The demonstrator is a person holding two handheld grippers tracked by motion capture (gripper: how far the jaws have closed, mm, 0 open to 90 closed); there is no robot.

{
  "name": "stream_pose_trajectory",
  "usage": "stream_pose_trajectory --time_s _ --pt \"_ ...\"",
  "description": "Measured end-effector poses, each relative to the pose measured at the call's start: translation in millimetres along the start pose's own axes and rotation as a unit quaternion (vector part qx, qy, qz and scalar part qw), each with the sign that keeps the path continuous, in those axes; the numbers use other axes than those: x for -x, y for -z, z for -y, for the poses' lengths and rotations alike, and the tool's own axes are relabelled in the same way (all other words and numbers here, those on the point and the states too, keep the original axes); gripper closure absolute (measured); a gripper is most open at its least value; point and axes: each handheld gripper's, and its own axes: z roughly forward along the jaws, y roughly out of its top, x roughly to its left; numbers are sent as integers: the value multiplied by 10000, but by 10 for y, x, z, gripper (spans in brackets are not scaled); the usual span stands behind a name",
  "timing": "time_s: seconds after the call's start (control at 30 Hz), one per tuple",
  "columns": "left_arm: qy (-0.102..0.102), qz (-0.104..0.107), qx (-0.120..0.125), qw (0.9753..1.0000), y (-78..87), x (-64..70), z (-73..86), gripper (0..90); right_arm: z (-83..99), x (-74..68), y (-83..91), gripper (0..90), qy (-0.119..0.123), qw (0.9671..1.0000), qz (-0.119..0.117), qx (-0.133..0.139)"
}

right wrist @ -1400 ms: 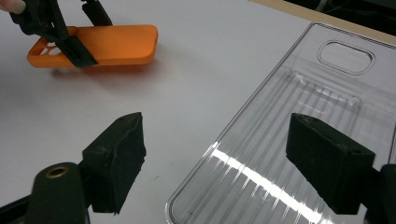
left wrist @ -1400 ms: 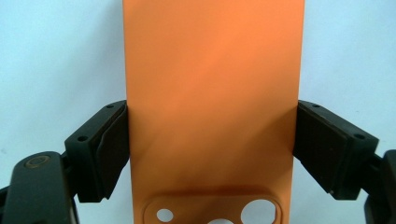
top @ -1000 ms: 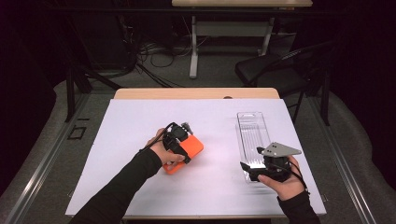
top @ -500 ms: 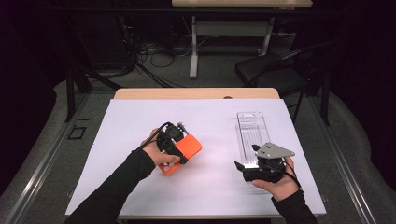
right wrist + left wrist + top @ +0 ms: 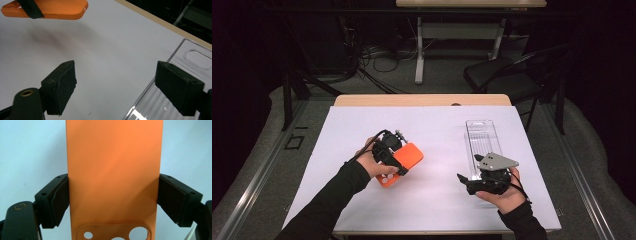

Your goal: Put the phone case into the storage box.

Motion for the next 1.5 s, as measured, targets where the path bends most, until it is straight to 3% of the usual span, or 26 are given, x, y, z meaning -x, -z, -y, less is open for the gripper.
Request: stream_pose_trajectory --time_s 0.13,0.3,0.53,0.73,0.93,1.07,1.1,1.17,1.33,1.47,1.5 --pt "-14 24 -25 10000 21 11 -14 161 -19 -24 -57 180 116 9999 -64 -55" --pt "-57 46 -51 10000 31 23 -40 162 -38 -63 -141 218 430 9988 -125 -222" --pt "-82 70 -98 9999 21 33 -72 161 -89 -115 -218 256 943 9950 -161 -287" --pt "-101 107 -154 9998 12 33 -97 161 -163 -155 -244 278 1389 9895 -202 -345" --pt "-120 150 -186 9996 17 39 -115 162 -218 -217 -248 325 2013 9783 -212 -438" --pt "-121 179 -208 9996 24 41 -126 162 -252 -261 -263 347 2460 9680 -134 -471" --pt "-126 167 -217 9995 24 44 -129 161 -261 -266 -269 351 2612 9640 -114 -486" --pt "-138 164 -242 9995 27 50 -138 162 -272 -296 -280 355 2735 9605 -40 -519" --pt "-159 191 -246 9994 30 69 -153 161 -306 -329 -308 368 2900 9555 -160 -525" --pt "-182 201 -252 9993 30 82 -166 161 -326 -370 -317 378 3170 9468 -140 -535" --pt "-179 211 -252 9993 27 87 -169 161 -332 -375 -318 378 3292 9427 -143 -523"
